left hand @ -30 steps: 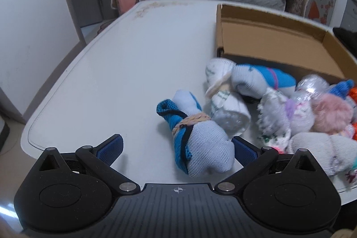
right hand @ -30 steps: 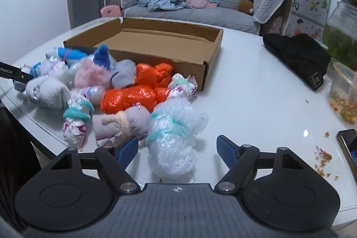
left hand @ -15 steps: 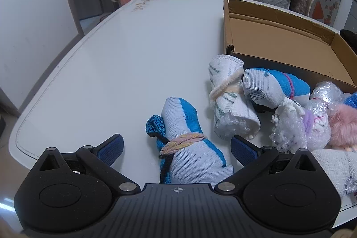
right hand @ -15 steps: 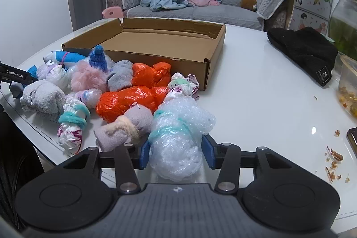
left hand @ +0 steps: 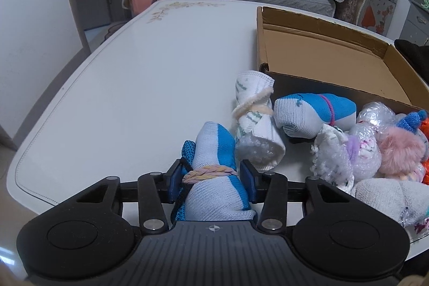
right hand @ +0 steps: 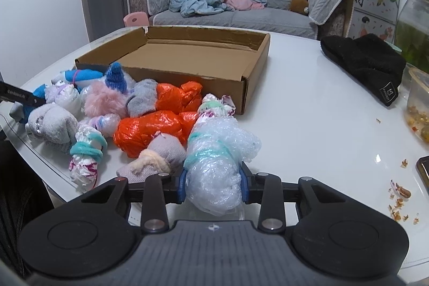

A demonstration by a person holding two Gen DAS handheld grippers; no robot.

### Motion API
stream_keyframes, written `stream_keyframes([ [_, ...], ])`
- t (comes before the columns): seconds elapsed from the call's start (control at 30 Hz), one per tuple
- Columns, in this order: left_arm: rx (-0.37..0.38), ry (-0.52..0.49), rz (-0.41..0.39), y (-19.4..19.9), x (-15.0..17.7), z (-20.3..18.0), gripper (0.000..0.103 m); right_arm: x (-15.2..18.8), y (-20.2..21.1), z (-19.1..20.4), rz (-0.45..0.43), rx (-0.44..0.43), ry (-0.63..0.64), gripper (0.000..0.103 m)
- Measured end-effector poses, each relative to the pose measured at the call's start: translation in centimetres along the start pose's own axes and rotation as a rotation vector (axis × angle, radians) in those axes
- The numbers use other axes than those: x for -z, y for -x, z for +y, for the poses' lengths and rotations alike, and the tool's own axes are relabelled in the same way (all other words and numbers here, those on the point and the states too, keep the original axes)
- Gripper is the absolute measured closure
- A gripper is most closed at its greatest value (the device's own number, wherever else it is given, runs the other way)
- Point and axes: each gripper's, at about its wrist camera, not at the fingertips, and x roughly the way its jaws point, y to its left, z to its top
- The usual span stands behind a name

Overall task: Organize objects
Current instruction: 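Grasp the blue-white sock roll with left tool while right tool grasps bubble-wrap roll, then carry both rolls into the box and open both tools to release them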

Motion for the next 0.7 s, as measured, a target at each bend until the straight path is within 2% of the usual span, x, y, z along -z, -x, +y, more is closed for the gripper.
stream_keyframes([
  [0.3, -0.020, -0.020, -0.036, 1.6, -0.9, 0.5, 0.052, -1.8, 1.3, -1.5, -0.053, 0.009, -0.025, 0.070],
  [0.5, -0.007, -0.043, -0.114, 3.6, -4.9, 0.8, 0.052, -5.2, 2.1, -3.2, -0.119, -0.004, -0.061, 0.070],
  [0.7, 0.042, -0.120, -0.194, 4.2, -9.6, -1.7, 0.052, -10.0, 1.0, -3.6, -0.181, -0.065, -0.072, 0.070],
])
